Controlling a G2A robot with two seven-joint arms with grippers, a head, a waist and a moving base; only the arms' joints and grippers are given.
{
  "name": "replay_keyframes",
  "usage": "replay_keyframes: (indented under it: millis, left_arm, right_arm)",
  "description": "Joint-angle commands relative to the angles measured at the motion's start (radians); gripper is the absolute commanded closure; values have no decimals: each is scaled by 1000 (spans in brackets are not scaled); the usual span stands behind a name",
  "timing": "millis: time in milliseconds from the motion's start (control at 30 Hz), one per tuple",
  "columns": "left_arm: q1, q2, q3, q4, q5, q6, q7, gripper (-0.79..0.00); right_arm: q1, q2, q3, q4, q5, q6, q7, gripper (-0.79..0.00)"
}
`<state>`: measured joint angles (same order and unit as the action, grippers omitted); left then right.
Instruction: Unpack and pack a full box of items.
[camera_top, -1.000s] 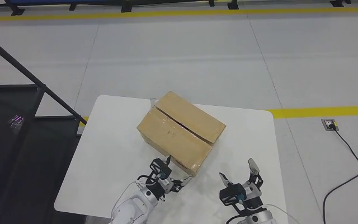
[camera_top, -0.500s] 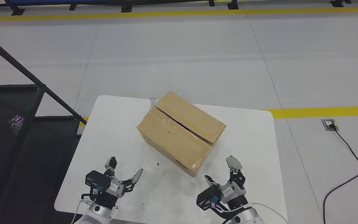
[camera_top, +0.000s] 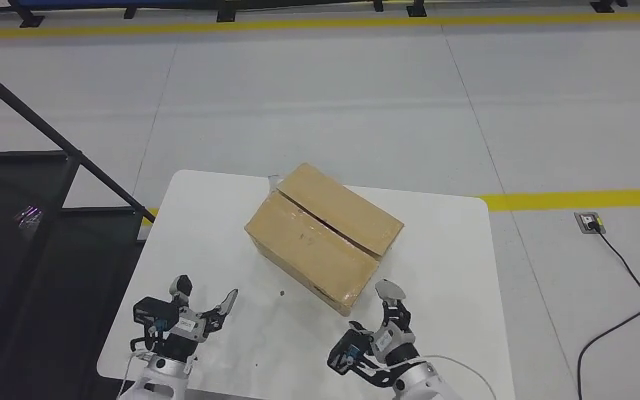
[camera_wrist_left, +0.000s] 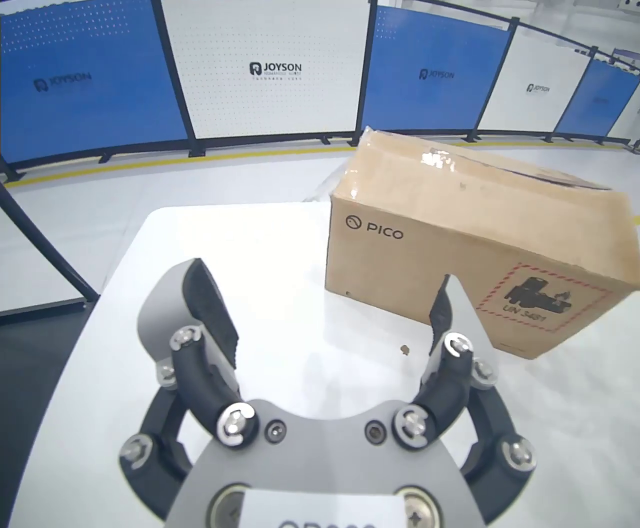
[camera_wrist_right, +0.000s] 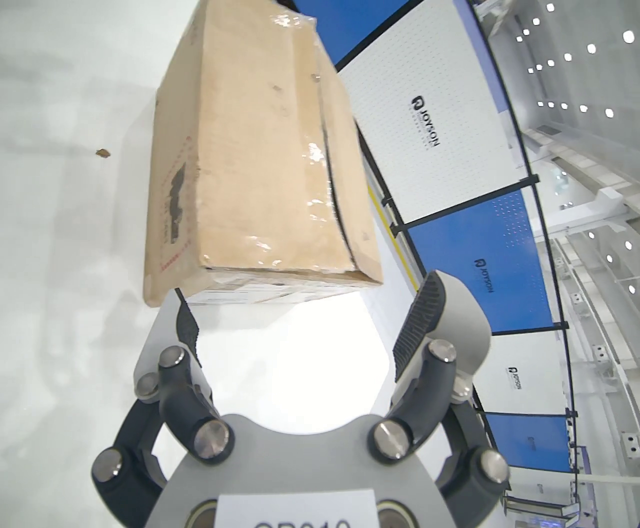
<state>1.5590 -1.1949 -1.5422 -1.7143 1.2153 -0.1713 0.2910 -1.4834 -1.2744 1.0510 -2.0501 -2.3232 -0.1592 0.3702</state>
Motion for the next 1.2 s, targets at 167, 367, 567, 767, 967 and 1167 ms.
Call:
replay_keyframes:
  millis: [167, 367, 567, 767, 967, 1167]
  left_arm:
    - [-159, -10, 10, 137, -93, 29, -30, -785]
    - [-250, -12, 20, 212, -79, 28, -59, -785]
    - [-331, -14, 33, 288, -64, 24, -86, -785]
    - [-411, -19, 63, 369, -30, 30, -100, -785]
    - [-478, -24, 87, 438, -26, 31, -114, -785]
    - [-541, -30, 122, 502, -3, 23, -143, -785]
  right_arm:
    - [86, -38, -79, 129, 87, 105, 126, -785]
    - [85, -64, -95, 183, 212, 298, 92, -785]
    - [68, -72, -50, 225, 379, 370, -60, -785]
    - [59, -76, -16, 244, 444, 402, -131, -785]
    - [45, -78, 11, 230, 438, 425, -119, -785]
    - [28, -81, 47, 217, 452, 452, -115, -785]
